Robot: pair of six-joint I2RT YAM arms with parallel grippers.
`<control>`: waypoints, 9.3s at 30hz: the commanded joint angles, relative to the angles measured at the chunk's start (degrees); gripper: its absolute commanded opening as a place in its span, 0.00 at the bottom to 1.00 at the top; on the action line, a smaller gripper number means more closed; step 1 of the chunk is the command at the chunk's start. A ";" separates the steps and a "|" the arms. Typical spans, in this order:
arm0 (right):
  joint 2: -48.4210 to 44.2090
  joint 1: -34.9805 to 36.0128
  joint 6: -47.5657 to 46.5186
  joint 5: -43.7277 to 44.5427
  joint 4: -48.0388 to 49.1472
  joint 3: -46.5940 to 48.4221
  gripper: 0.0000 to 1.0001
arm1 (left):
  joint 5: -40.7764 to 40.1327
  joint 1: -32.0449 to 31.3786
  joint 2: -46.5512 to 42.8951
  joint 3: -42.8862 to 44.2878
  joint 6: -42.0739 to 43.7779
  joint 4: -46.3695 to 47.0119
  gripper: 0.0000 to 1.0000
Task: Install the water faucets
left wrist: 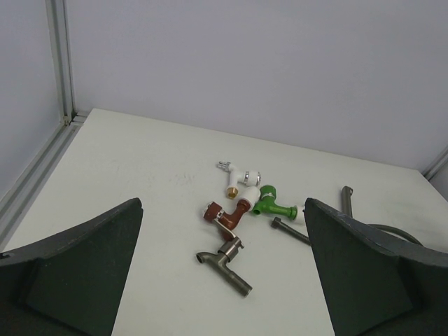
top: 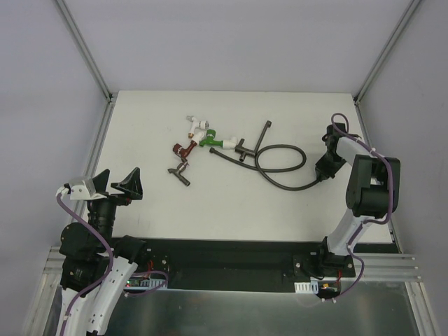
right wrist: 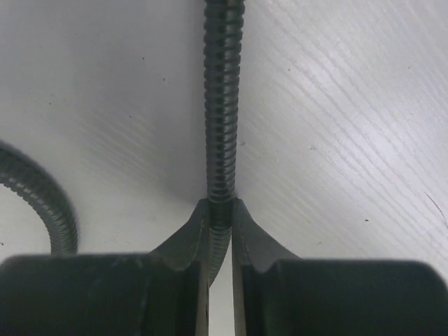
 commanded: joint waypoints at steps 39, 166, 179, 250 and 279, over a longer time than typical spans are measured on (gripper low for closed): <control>-10.90 40.37 -2.32 -1.81 -7.47 2.91 0.78 | -0.20 0.44 -1.15 0.42 0.82 1.38 0.99; -37.46 32.70 19.99 -16.39 43.41 -21.87 0.67 | 42.69 -24.17 87.27 20.72 -16.94 38.12 0.00; -36.75 32.62 22.19 -17.54 47.63 -23.89 0.46 | 41.37 -24.17 86.48 21.34 -19.05 36.45 0.00; -46.50 30.16 -45.74 -58.05 53.61 -20.28 0.02 | 4.73 -4.40 60.53 -0.28 -27.39 11.22 0.99; -49.85 30.51 -49.26 -55.94 52.38 -23.63 0.02 | -3.11 -4.39 93.42 15.54 -34.95 3.31 0.54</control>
